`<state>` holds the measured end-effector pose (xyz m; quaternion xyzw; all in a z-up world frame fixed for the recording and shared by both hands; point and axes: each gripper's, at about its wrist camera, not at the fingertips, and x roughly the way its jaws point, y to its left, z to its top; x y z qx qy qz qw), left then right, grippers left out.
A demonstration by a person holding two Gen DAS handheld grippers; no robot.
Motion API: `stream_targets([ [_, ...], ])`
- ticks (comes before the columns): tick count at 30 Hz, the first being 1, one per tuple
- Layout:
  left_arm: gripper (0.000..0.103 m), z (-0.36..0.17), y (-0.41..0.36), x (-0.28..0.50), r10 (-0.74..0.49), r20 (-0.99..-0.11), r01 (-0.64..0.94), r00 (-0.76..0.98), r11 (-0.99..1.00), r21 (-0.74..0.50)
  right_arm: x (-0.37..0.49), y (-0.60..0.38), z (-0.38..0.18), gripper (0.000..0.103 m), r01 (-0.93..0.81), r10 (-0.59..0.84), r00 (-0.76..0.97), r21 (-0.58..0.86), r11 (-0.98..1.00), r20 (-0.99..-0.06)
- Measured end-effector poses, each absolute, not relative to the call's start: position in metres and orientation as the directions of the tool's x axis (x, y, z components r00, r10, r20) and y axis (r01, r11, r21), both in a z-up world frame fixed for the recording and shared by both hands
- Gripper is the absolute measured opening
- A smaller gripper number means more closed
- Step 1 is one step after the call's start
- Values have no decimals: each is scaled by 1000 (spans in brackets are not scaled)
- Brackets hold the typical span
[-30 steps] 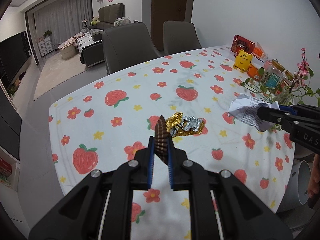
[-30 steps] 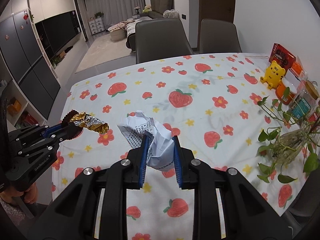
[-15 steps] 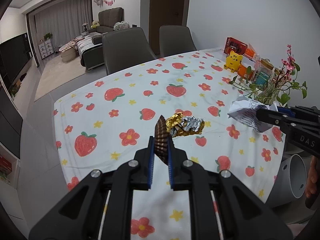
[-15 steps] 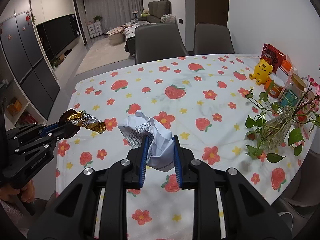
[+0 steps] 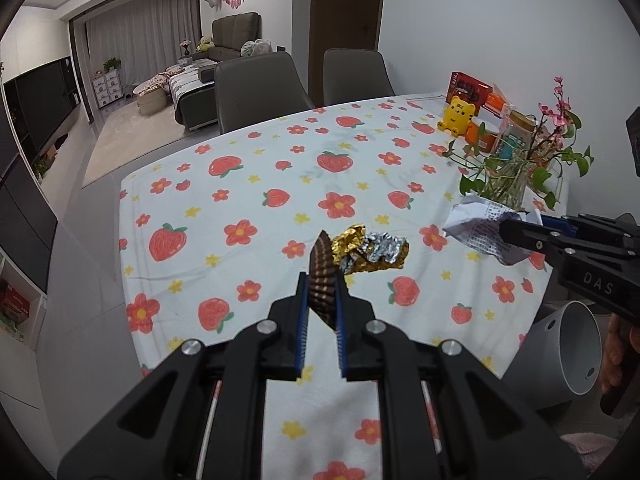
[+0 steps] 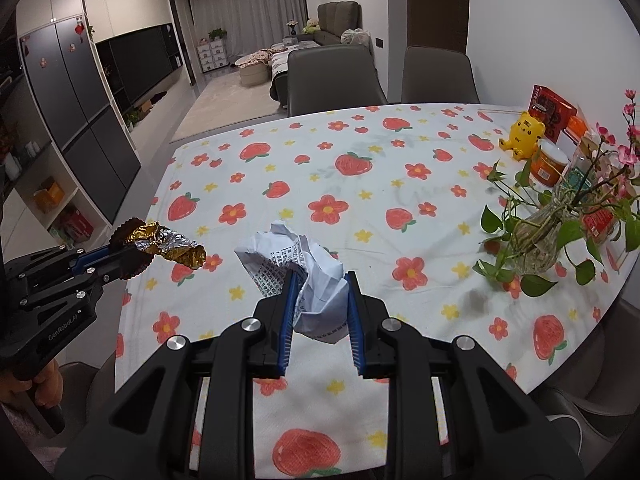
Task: Collect trash
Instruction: 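Carry the chocolate wrapper and white paper over the grey bin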
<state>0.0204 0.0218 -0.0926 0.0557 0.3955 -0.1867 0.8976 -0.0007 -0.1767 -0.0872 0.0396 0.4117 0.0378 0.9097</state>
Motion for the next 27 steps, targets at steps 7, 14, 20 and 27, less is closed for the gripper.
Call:
stream_targets([
  [7, 12, -94, -22, -16, -314, -742, 421, 593, 906, -46, -44, -218, -90, 22, 0, 91, 653, 120, 993, -752],
  [14, 12, -95, -81, -37, -384, -749, 538, 540, 842, -43, -90, -273, -91, 22, 124, 10, 658, 122, 985, -753],
  [20, 12, -95, -142, -54, -474, -749, 679, 462, 732, -45, -140, -323, -93, 22, 302, -116, 640, 110, 947, -759],
  [27, 12, -100, -214, -83, -564, -757, 828, 330, 558, -55, -209, -370, -92, 22, 511, -264, 588, 98, 854, -765],
])
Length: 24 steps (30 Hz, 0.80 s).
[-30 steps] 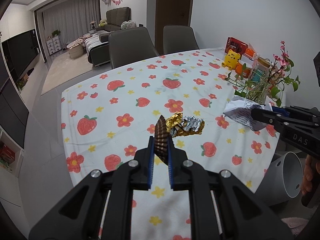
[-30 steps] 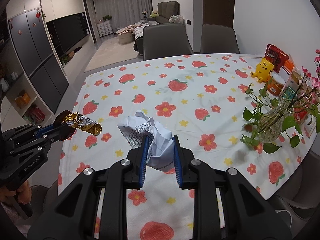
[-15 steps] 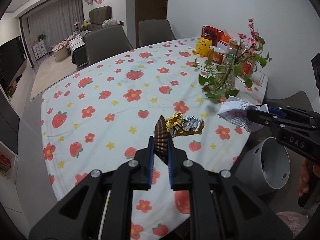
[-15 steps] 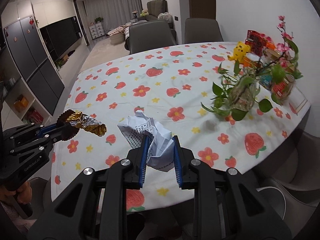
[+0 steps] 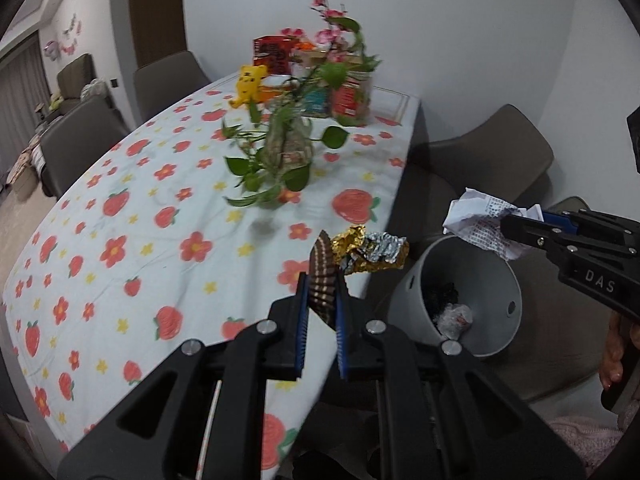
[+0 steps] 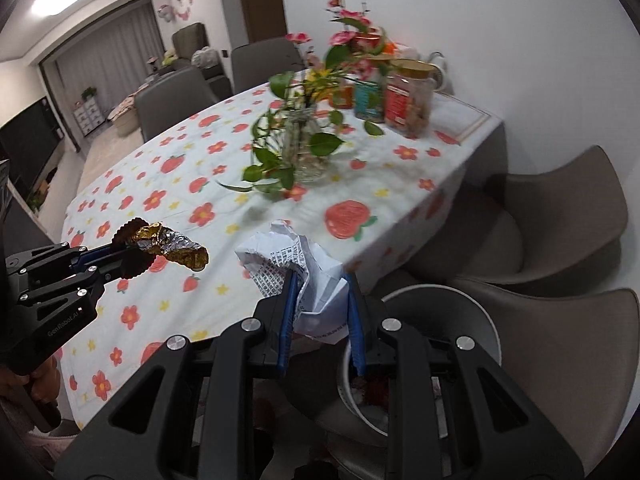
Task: Collect trash
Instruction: 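Carry the chocolate wrapper and white paper over the grey bin, then open both tools to drop the wrapper and paper into the bin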
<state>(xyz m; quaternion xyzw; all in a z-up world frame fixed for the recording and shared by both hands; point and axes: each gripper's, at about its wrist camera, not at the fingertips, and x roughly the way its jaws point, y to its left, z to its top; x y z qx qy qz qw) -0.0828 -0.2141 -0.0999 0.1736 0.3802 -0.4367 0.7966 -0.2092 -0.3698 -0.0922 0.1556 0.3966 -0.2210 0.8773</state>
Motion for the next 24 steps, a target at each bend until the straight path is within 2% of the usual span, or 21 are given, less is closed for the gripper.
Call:
stream_targets([
  [11, 12, -117, -304, -140, -609, -782, 951, 132, 301, -74, -305, -412, -107, 22, 732, -389, 461, 94, 674, -798],
  [24, 13, -165, -371, -168, -527, -846, 975, 78, 218, -46, -321, -447, -153, 24, 782, -318, 389, 128, 611, -865],
])
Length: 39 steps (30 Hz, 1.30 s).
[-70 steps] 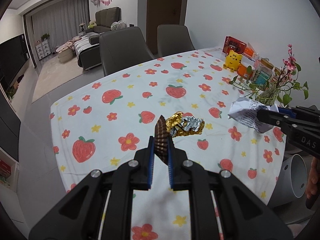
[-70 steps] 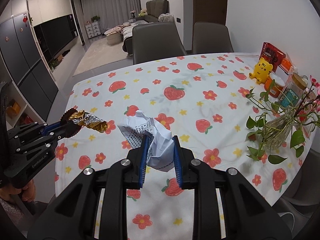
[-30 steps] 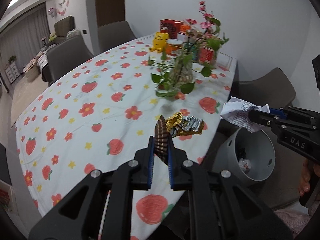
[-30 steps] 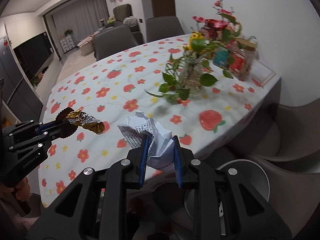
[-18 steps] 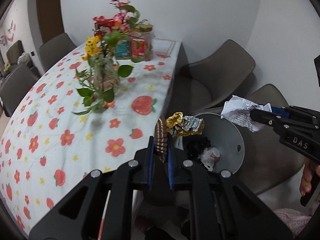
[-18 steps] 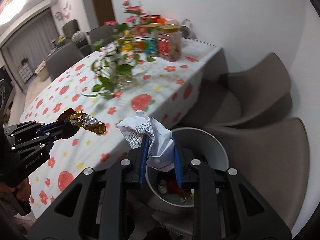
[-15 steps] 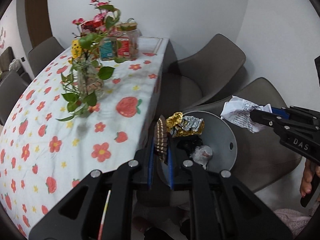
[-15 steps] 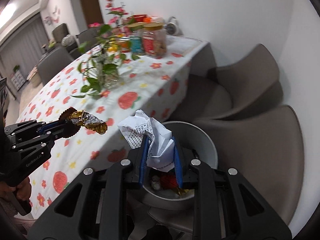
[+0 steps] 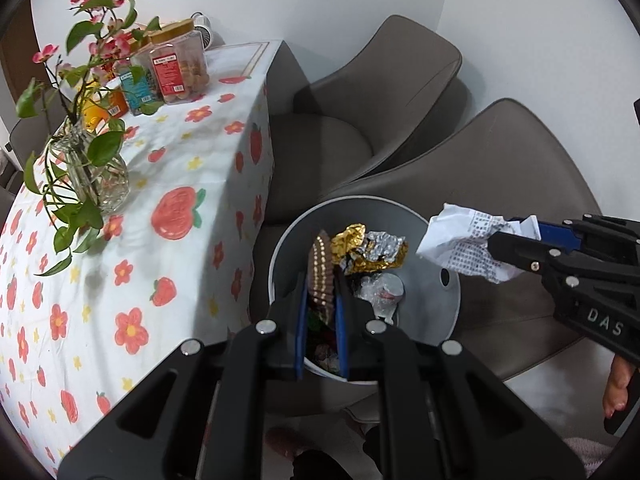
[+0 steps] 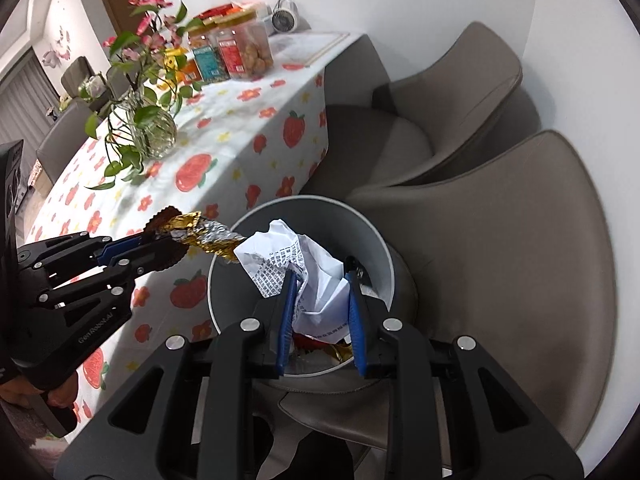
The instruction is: Collect trash
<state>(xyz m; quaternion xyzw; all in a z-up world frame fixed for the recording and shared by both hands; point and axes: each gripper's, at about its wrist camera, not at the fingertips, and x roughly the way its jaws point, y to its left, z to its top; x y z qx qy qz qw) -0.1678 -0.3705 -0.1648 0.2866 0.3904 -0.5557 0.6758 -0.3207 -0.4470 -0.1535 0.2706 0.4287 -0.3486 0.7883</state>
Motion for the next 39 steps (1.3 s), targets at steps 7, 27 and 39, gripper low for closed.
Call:
stream_targets([
  [7, 19, -181, -388, -170, -483, -874, 975, 52, 215, -61, -316, -456, -164, 45, 787, -297, 366, 123, 605, -882],
  [27, 58, -153, -343, -138, -526, -839, 940, 135, 337, -60, -285, -435, -137, 51, 722, -318, 417, 97, 685, -852],
  [39, 70, -120, -246, -71, -465, -822, 789, 328, 614, -32, -185, -373, -101, 63, 491, -238, 539, 72, 868, -808],
])
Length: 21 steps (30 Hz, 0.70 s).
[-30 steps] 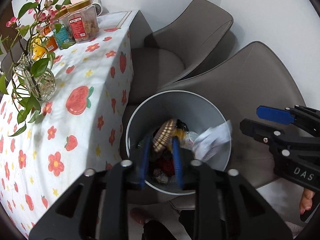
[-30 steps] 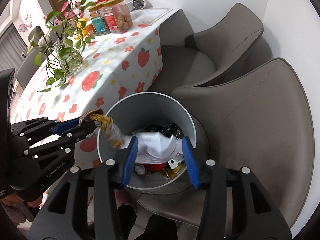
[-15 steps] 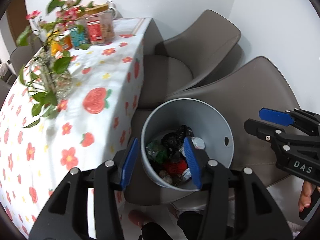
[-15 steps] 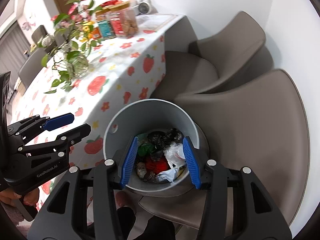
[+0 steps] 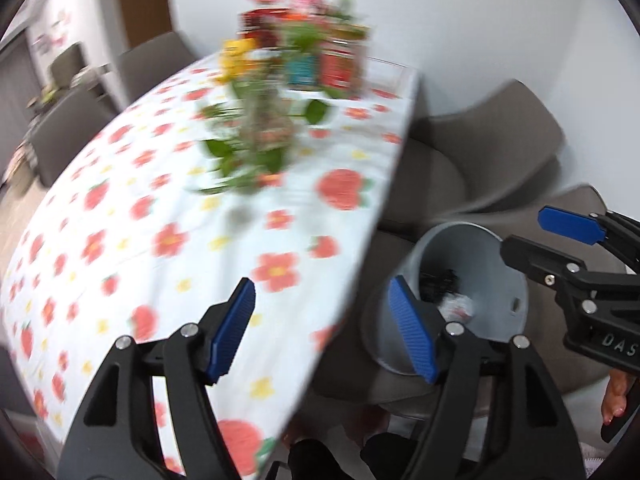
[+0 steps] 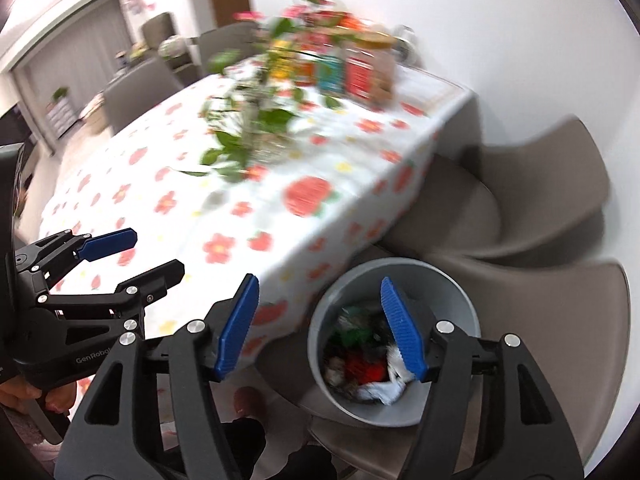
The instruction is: Collect trash
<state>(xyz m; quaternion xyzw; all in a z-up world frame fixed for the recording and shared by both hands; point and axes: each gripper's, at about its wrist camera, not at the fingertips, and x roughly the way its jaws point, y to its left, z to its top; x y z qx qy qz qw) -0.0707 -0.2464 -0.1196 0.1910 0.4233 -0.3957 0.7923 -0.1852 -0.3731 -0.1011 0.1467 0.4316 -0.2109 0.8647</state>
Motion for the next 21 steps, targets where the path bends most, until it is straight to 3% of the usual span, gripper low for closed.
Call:
stream_targets([
  [9, 73, -96, -146, -28, -372, -810, 598, 454, 801, -33, -112, -301, -78, 63, 261, -110, 604, 65, 963, -789],
  [13, 75, -86, -104, -18, -315, -805, 508, 502, 861, -20, -89, -267, -67, 74, 178, -63, 630, 65, 982, -774],
  [21, 75, -69, -44, -6, -237, -801, 355, 550, 934, -33, -58, -214, -50, 74, 53, 8, 642, 56, 997, -766],
])
